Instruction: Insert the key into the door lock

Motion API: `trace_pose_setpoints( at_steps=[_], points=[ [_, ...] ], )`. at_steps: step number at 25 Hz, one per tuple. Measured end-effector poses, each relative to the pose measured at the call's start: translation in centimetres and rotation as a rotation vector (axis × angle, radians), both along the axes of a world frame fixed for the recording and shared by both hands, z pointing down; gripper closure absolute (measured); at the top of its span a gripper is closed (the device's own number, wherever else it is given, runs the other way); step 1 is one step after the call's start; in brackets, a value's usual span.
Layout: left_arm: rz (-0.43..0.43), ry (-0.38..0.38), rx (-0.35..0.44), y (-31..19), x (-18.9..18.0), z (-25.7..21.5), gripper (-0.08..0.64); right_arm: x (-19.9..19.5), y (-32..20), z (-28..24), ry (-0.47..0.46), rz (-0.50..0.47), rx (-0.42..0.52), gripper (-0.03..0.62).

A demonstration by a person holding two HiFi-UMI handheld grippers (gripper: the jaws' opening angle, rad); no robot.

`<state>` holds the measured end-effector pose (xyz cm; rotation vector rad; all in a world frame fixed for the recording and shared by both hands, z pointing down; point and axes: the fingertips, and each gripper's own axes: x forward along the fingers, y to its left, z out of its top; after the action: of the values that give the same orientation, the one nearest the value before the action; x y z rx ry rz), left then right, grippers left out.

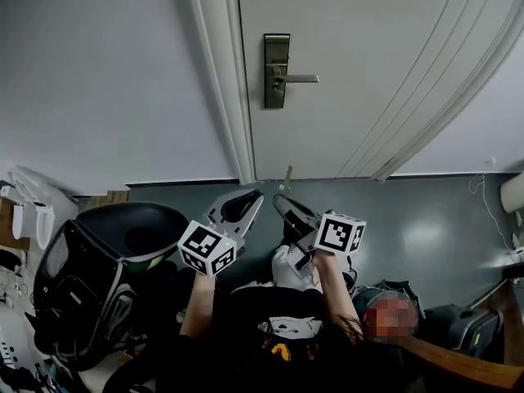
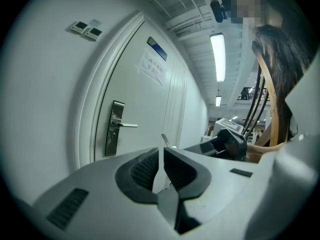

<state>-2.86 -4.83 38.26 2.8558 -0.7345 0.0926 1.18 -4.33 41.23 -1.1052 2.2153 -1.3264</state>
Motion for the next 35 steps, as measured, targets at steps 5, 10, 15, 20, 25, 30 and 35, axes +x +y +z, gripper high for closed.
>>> trace_pose_setpoints(
  at_steps=[5, 10, 15, 20, 25, 30, 35],
  points=[
    [-0.045, -0.003, 0.0, -5.7, 2.5, -0.7, 0.525, 2.6, -5.8, 0.2, 0.018, -0.046, -0.019, 0.571],
    [-0.078, -0.018, -0.003, -9.7, 4.4, -1.2, 0.525, 4.0, -10.2, 0.0, 0.007, -0.102, -0.025, 0.571],
    [-0.115, -0.034, -0.003, -13.0, 5.5, -1.2, 0.525, 5.0, -13.5, 0.5, 0.005, -0.149, -0.032, 0.571],
    [-0.122, -0.057, 0.009, -15.4, 7.1, -1.5, 0.525, 6.1, -16.0, 0.8, -0.003, -0.178, -0.031, 0.571],
    [-0.129, -0.076, 0.021, -16.7, 8.2, -1.5, 0.525, 6.5, -17.7, 0.8, -0.011, -0.208, -0.015, 0.571],
    [-0.128, -0.099, 0.021, -17.0, 8.9, -1.0, 0.525, 6.9, -18.3, 1.4, -0.026, -0.216, -0.011, 0.571],
    [-0.13, -0.1, 0.017, -17.0, 9.0, -1.2, 0.525, 6.8, -18.4, 1.8, -0.028, -0.22, -0.018, 0.571]
  ],
)
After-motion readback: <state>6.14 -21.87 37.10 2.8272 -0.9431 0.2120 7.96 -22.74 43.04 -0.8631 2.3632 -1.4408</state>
